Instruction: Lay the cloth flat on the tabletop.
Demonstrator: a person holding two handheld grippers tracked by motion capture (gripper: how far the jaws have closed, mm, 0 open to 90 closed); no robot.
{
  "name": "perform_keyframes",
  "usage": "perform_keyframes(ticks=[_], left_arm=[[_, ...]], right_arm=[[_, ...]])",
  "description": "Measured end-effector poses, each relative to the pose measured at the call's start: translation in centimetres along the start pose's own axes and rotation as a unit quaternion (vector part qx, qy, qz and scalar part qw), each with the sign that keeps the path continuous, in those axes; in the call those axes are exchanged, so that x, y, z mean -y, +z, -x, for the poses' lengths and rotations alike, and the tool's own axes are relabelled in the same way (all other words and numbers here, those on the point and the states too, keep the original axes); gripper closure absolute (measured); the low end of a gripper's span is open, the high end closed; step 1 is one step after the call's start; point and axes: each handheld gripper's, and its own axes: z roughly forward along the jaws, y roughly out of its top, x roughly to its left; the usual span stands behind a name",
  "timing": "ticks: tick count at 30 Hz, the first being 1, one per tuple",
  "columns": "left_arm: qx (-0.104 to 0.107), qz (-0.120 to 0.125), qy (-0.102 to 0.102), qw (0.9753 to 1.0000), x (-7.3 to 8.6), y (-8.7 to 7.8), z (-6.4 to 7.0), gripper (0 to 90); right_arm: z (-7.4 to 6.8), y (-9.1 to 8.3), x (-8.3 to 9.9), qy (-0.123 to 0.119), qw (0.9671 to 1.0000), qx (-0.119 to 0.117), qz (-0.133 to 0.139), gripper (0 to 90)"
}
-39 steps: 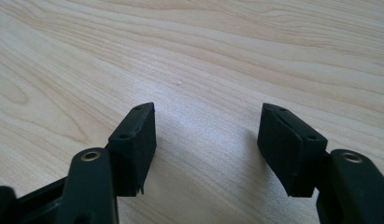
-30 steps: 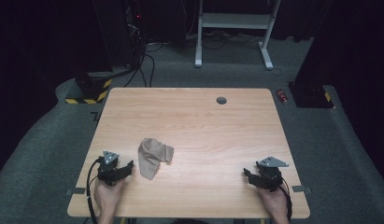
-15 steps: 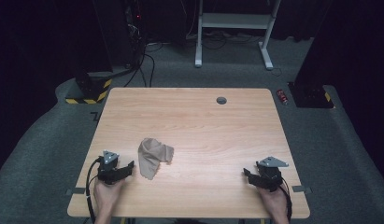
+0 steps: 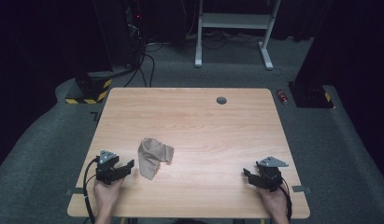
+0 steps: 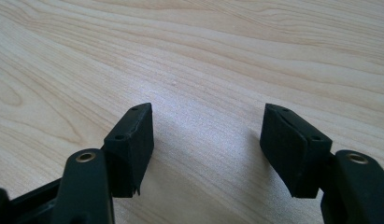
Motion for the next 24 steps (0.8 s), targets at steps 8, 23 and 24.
perform_keyframes(ticks=[8,23,24], left_arm=[[0.016,0.002,0.009,0.9998,-0.4,0.1,1.0,28.5],[0.043,0.004,0.009,0.999,-2.0,1.1,2.7,24.9],[0.044,0.004,0.008,0.999,-2.1,1.2,2.8,24.7]], right_arm=[[0.0,0.0,0.0,0.0,1.0,0.0,0.0,34.7],[0.0,0.0,0.0,0.0,1.0,0.0,0.0,34.5],[0.0,0.0,0.0,0.0,1.0,0.0,0.0,34.5]])
